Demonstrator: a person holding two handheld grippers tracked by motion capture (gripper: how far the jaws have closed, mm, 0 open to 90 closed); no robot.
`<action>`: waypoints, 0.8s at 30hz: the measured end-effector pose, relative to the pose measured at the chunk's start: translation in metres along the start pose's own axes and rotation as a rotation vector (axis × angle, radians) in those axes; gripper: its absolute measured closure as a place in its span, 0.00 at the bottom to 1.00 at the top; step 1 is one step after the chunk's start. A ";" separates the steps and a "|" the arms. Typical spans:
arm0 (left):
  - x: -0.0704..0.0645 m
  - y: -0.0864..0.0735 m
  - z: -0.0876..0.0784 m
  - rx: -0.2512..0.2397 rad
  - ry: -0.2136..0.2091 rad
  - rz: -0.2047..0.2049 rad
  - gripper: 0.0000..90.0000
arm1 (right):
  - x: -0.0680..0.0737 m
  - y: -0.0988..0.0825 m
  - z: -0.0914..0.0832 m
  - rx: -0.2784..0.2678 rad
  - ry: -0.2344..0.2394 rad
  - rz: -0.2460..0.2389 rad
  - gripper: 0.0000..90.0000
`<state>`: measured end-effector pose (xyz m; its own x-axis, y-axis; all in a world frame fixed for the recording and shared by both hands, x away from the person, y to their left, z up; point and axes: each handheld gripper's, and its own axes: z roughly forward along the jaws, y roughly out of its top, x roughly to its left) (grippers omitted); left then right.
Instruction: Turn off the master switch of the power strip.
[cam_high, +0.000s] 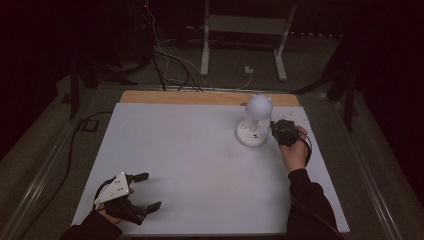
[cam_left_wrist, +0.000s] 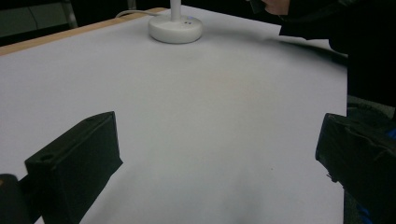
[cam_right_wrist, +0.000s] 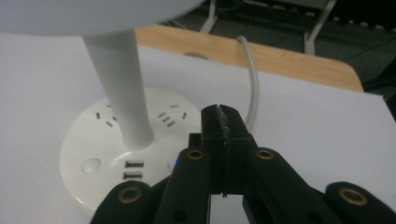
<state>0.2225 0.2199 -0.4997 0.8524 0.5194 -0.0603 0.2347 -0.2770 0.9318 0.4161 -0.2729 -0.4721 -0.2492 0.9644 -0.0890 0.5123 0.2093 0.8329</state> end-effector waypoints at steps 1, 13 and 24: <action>0.000 0.000 0.000 0.001 0.000 0.000 0.00 | 0.001 0.000 -0.001 -0.007 0.003 0.003 1.00; 0.000 0.000 0.000 0.001 0.000 0.000 0.00 | 0.006 -0.002 0.006 0.000 0.012 0.034 1.00; 0.000 0.000 0.000 0.001 0.000 -0.001 0.00 | 0.014 -0.008 0.017 0.029 0.007 0.011 1.00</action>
<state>0.2224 0.2197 -0.4998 0.8524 0.5194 -0.0609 0.2358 -0.2777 0.9313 0.4224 -0.2583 -0.4894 -0.2497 0.9653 -0.0760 0.5383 0.2036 0.8177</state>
